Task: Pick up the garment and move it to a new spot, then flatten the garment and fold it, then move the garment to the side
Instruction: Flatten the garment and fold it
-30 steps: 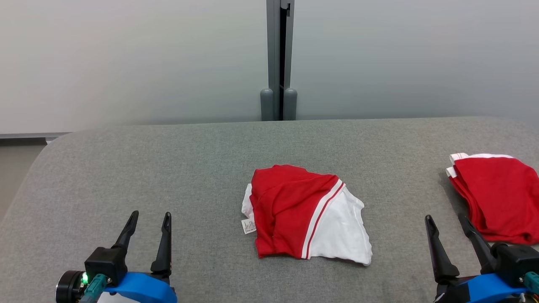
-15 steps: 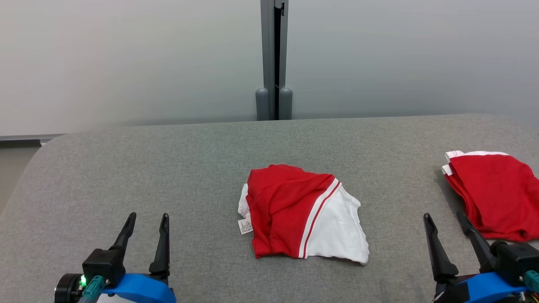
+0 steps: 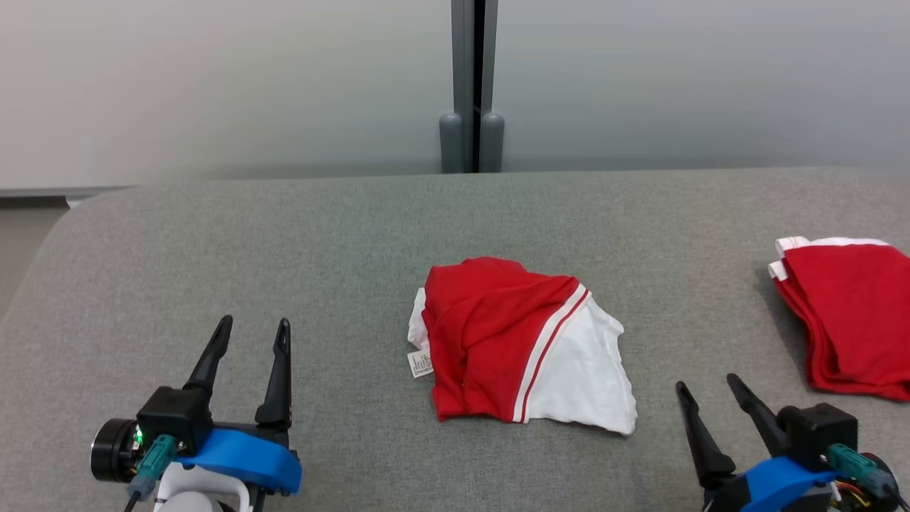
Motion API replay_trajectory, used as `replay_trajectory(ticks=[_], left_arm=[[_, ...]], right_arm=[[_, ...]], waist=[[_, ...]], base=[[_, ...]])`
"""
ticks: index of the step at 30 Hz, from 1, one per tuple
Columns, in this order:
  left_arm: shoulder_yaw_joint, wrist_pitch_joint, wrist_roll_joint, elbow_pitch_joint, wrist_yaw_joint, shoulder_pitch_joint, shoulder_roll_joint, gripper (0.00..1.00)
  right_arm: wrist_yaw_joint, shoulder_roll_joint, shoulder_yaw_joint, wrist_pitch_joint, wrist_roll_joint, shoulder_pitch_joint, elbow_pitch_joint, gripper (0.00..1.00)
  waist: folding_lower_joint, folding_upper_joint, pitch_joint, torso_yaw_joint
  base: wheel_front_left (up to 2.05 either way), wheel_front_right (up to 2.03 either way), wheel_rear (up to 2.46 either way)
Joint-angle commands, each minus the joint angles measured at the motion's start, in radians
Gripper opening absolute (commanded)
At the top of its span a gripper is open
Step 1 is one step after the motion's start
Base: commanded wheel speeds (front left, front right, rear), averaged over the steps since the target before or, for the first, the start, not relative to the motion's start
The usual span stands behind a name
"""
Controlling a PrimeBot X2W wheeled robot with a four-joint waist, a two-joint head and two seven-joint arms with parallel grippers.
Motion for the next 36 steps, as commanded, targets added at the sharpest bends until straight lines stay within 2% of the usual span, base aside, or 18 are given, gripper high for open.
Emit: replay_trajectory(ticks=[1,9,13,14,15,16,20,26,32,36], left_arm=[[-0.001,-0.006,0.010,-0.014,0.002,-0.030,0.002,1.00],[-0.002,-0.019,0.022,-0.031,-0.005,-0.096,-0.019,1.00],[0.001,-0.022,0.027,-0.024,-0.006,-0.108,-0.023,1.00],[0.002,-0.024,0.029,-0.021,-0.007,-0.111,-0.023,1.00],[0.003,-0.023,0.030,-0.019,-0.007,-0.113,-0.023,1.00],[0.005,-0.024,0.031,-0.016,-0.008,-0.115,-0.024,1.00],[0.010,-0.027,0.031,-0.007,-0.010,-0.114,-0.025,1.00],[0.016,-0.029,0.035,-0.003,-0.009,-0.102,-0.030,1.00],[0.024,-0.029,0.036,-0.001,-0.007,-0.089,-0.033,1.00],[0.022,-0.029,0.039,0.000,-0.007,-0.090,-0.038,1.00]], right_arm=[[0.000,-0.011,0.023,-0.006,0.013,-0.043,0.047,1.00],[0.000,-0.030,0.115,-0.031,0.035,-0.188,0.324,1.00],[0.000,-0.036,0.157,-0.016,0.049,-0.226,0.404,1.00],[0.000,-0.040,0.173,-0.010,0.058,-0.237,0.426,0.62],[0.000,-0.039,0.190,-0.003,0.069,-0.243,0.443,0.38],[0.000,-0.043,0.204,0.003,0.076,-0.246,0.457,0.00],[0.001,-0.058,0.245,-0.033,0.106,-0.278,0.437,0.00],[0.000,-0.064,0.327,-0.090,0.121,-0.341,0.304,0.00],[0.000,-0.050,0.502,-0.082,0.151,-0.483,0.157,0.00],[0.000,-0.018,0.623,-0.092,0.182,-0.639,0.117,0.00]], waist=[[0.0000,0.0000,0.051,0.031],[0.0000,0.0000,0.162,0.070],[0.0000,0.0000,0.179,0.073],[0.0000,0.0000,0.181,0.072],[0.0000,0.0000,0.182,0.071],[0.0000,0.0000,0.182,0.069],[0.0000,0.0000,0.170,0.061],[0.0000,0.0000,0.148,0.048],[0.0000,0.0000,0.133,0.036],[0.0000,0.0000,0.131,0.031]], base=[[0.00,0.00,0.00],[0.00,0.00,0.00],[0.00,0.00,0.00],[0.00,0.00,0.00],[0.00,0.00,0.00],[0.00,0.00,0.00],[0.00,0.00,0.00],[0.00,0.00,0.00],[0.00,0.00,0.00],[0.00,0.00,0.00]])
